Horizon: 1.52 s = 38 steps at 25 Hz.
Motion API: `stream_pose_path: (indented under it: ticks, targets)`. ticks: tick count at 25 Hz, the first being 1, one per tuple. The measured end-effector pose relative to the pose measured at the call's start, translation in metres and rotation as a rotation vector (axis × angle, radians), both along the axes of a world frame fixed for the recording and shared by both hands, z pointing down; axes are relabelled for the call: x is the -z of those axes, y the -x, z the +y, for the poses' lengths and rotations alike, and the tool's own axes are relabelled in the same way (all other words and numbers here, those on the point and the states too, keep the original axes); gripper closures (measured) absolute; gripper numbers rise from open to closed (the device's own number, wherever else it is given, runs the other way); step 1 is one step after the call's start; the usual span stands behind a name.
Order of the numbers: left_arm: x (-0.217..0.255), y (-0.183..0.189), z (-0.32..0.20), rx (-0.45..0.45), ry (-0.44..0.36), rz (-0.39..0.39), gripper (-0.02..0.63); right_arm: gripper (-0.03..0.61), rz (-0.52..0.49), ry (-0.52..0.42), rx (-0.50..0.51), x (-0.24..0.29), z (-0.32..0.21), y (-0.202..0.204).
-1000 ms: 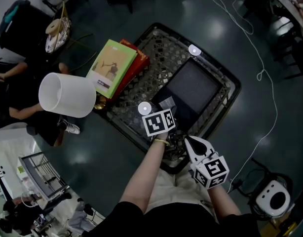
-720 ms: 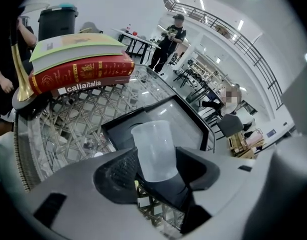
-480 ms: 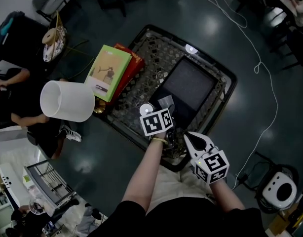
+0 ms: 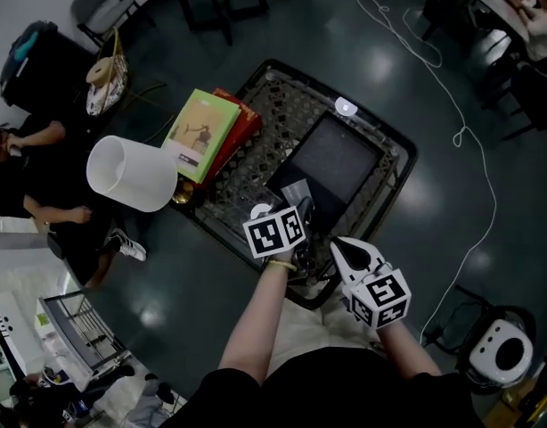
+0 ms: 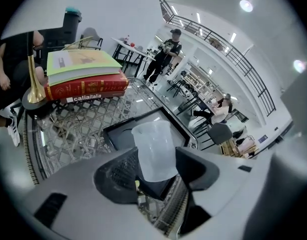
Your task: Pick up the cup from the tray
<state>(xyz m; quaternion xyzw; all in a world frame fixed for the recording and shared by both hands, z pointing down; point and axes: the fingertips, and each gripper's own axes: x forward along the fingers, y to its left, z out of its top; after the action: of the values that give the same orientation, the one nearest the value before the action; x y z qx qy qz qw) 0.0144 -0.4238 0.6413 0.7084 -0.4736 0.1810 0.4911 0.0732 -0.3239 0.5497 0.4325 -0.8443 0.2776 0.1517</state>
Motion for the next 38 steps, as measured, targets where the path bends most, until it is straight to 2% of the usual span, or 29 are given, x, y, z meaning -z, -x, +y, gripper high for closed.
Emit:
stream_pose_path:
  ticks: [14,26,38]
  targets:
    - [0.063,0.001,0.070,-0.009,-0.086,0.054,0.373,0.566,0.015,-0.087,0.042,0.030,0.022,-0.007]
    - [0.114,0.003,0.144,-0.087,-0.231,0.100,0.373,0.566,0.018,-0.148,0.105,0.051,0.058,0.003]
    - [0.133,0.015,0.177,-0.050,-0.291,0.129,0.373,0.566,0.043,-0.179,0.155,0.052,0.083,0.010]
